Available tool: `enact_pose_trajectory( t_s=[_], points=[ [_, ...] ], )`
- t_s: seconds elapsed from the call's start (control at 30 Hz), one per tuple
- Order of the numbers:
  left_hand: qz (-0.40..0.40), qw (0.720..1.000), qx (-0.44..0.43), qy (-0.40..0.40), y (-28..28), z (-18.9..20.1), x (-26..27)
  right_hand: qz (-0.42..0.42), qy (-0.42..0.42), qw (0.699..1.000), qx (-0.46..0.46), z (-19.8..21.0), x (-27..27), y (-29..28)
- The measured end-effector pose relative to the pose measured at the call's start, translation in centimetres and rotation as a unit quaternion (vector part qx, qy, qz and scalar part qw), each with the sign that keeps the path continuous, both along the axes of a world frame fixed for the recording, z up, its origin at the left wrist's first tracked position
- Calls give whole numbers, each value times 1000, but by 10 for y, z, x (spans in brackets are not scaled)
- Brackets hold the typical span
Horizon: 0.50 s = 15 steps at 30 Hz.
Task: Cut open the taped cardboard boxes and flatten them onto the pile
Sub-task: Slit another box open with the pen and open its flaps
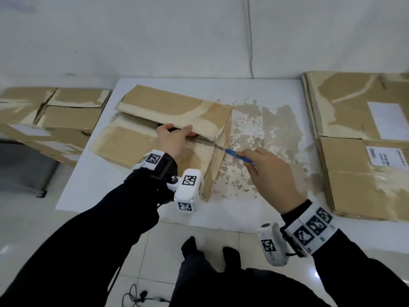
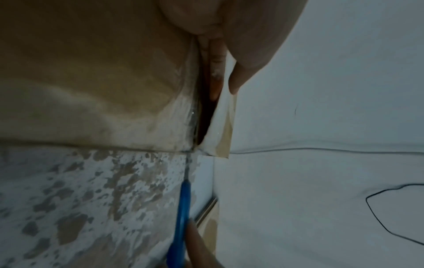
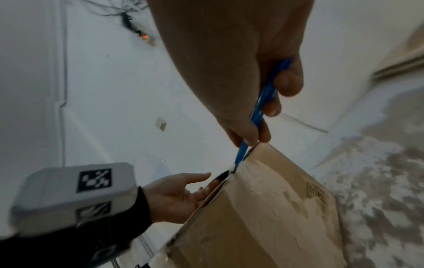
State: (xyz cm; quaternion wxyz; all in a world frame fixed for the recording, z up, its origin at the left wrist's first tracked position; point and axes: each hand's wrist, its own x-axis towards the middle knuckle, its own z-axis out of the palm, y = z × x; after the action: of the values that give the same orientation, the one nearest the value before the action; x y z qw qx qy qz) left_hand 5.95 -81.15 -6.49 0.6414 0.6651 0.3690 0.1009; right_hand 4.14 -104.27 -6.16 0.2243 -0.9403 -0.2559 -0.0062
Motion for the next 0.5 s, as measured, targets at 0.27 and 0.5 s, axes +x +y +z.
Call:
enact_pose_trajectory(
  t_s=[0.27, 0.5],
  points=[
    [1, 1000, -25, -3, 3, -4, 5, 44, 31, 998, 43, 14, 8, -9],
    [-10, 997, -57, -50, 2, -3, 2, 32, -39, 999, 6, 2, 20, 6]
  ],
)
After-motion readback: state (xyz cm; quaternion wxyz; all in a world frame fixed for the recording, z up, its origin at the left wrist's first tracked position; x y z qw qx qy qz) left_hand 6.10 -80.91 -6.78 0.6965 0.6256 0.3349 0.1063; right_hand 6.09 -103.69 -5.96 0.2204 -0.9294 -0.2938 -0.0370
